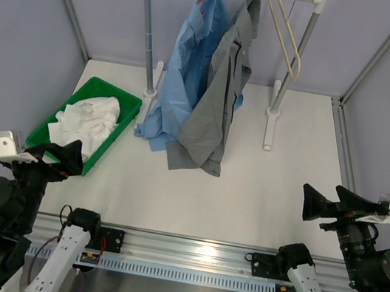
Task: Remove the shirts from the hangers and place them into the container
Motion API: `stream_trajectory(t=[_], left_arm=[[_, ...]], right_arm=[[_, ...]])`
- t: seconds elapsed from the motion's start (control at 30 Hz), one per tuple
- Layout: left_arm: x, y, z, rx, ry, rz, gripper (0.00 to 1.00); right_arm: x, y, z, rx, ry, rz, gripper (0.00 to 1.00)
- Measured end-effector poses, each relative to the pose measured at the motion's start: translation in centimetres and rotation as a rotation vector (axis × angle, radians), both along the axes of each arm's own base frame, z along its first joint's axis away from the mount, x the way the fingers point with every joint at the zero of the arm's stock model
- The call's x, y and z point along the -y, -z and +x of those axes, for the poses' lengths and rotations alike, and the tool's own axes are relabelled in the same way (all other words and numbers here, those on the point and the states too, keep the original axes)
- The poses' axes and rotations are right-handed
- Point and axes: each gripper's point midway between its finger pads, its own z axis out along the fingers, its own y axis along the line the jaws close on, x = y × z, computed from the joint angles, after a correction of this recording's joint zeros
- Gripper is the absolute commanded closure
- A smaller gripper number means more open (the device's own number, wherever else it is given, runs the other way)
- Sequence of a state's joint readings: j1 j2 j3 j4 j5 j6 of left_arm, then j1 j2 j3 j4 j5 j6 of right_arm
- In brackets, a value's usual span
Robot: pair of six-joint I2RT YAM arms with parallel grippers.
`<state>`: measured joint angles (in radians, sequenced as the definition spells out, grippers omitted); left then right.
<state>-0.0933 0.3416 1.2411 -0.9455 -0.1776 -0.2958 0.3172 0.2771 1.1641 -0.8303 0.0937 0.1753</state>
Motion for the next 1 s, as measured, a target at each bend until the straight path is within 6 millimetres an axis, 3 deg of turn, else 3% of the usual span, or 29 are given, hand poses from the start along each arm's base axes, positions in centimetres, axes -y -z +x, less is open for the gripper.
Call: stream_trajectory(t=[0.2,0.5,0.7,1.0], left_arm=[[-1.4,1.5,-2.2,-0.011,-0.036,0.022,0.01],[-2.7,4.3,-2.0,-0.09,-0.105,0.051,0.01],[-2.9,4.5,-2.0,-0.097,-0.119,0.053,0.01],[-3.0,4.9,-1.9,-0.107,-0.124,0.056,0.01]], right_arm=[[1.0,0.7,-0.9,0.018,0.04,0.003,0.01],[1.6,1.9,-0.6,0.013,0.074,-0.002,0.01],[1.5,3.0,0.1,-0.013,0.081,-0.012,0.0],[1.4,2.7,0.5,0.006,0.082,-0.008,0.0]])
